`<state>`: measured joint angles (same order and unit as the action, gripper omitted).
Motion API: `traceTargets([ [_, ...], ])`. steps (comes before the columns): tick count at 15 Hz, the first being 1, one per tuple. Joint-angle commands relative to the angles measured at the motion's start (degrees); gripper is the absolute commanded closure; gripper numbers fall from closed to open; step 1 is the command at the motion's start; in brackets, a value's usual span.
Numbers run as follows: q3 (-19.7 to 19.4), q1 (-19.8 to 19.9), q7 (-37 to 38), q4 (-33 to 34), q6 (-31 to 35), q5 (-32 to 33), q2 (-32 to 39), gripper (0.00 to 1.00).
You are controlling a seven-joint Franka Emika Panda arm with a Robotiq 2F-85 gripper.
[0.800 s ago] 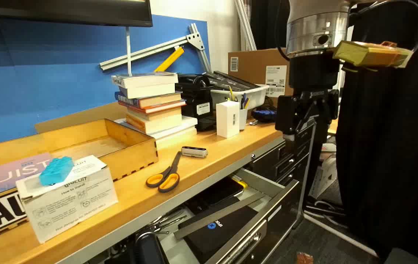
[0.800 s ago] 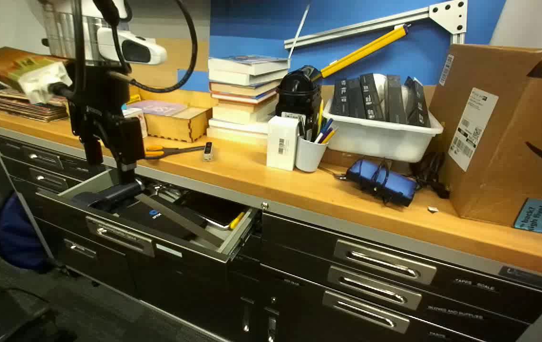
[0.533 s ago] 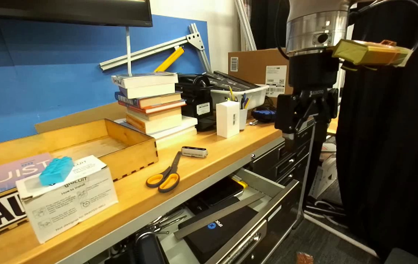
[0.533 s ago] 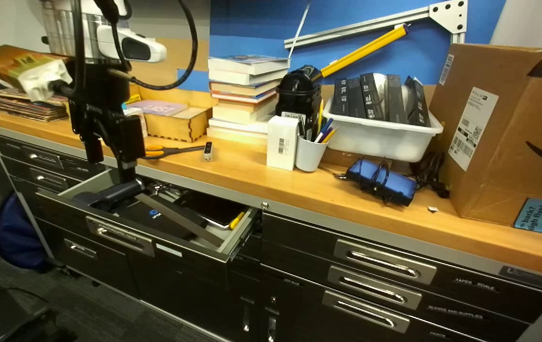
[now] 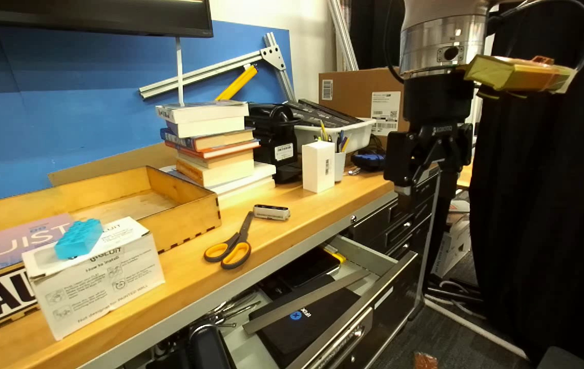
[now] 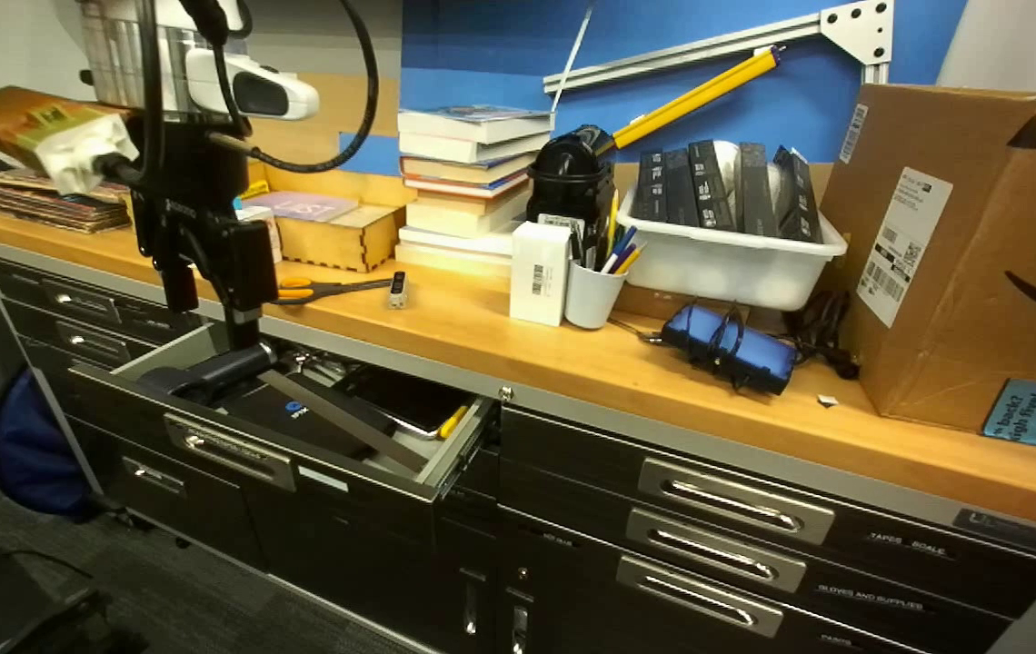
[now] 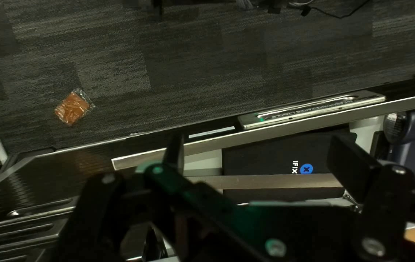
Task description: Pick up the blue object from the box and put it in the open drawer, then pick up the scissors from the drawer and put it on the counter and close the drawer
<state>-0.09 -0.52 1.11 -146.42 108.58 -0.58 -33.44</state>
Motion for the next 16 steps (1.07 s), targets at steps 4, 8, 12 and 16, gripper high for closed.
traceTargets([
  [4,0.27,-0.08,-0.06,0.86,1.36,-0.43,0.59,0.0],
  [8,2.75,-1.63,0.56,9.53,2.8,-0.18,6.84,0.0],
  [12,5.98,-4.54,-0.85,22.7,-1.69,0.0,17.92,0.0],
  [16,9.89,-6.94,0.11,34.95,-5.41,1.91,29.49,0.0],
])
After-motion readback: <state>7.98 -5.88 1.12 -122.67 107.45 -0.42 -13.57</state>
